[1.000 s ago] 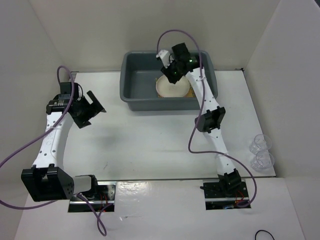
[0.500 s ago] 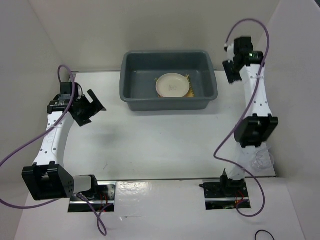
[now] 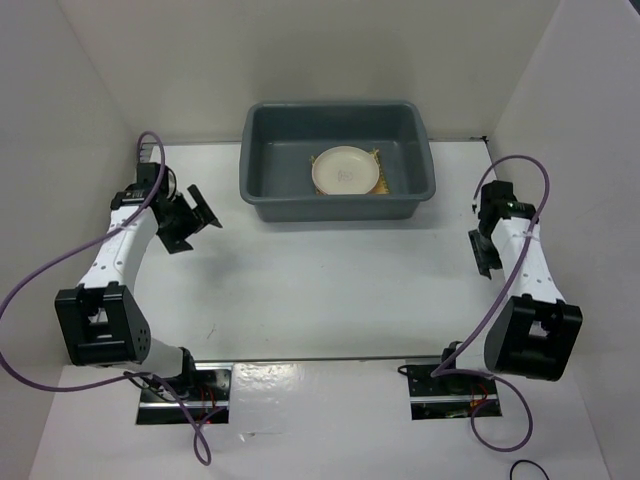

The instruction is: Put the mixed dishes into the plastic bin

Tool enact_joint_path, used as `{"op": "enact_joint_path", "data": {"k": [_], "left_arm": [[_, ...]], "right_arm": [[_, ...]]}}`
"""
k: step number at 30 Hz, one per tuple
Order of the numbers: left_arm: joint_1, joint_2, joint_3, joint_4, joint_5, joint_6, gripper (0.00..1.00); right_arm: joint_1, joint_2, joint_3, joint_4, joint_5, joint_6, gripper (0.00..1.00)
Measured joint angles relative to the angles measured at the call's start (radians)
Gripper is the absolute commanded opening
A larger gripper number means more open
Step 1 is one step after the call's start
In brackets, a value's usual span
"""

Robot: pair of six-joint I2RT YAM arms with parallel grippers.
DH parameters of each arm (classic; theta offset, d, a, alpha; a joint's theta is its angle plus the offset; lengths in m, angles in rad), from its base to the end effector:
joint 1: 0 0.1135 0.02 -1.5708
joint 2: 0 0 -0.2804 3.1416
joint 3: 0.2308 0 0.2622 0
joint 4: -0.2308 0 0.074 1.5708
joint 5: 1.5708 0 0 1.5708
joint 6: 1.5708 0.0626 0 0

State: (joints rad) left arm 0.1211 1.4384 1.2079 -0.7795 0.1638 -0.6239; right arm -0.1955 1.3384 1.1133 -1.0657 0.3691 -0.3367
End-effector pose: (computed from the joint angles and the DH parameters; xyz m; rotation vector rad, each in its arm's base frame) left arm 0.3163 0.0282 0.2766 -0.8927 2.4543 -0.3946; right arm 0.2450 -0.0715 0.2606 -0.1286 2.9018 -0.6306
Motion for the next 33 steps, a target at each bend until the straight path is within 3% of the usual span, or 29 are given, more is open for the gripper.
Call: {"op": "enact_joint_path", "data": {"k": [11, 22, 31, 32, 33], "left_arm": [[-0.02, 0.053, 0.075, 0.005, 0.025, 0.016, 1.0], [-0.021, 0.044, 0.043, 0.015, 0.024, 0.018, 1.0], [-0.018, 0.008, -0.006, 0.014, 0.024, 0.018, 1.0], [-0.018, 0.005, -0.011, 0.017, 0.024, 0.018, 1.0], [-0.018, 0.002, -0.014, 0.016, 0.024, 0.018, 1.0]], "right_arm": [[-0.051, 0.002, -0.101, 0.141, 0.082, -0.005, 0.52], [-0.147, 0.081, -0.144, 0.23, 0.092, -0.037, 0.52], [-0.157, 0.116, -0.182, 0.27, 0.067, -0.064, 0.3], [-0.157, 0.119, -0.183, 0.272, 0.065, -0.066, 0.25], [-0.157, 0.123, -0.183, 0.275, 0.063, -0.065, 0.12]]}}
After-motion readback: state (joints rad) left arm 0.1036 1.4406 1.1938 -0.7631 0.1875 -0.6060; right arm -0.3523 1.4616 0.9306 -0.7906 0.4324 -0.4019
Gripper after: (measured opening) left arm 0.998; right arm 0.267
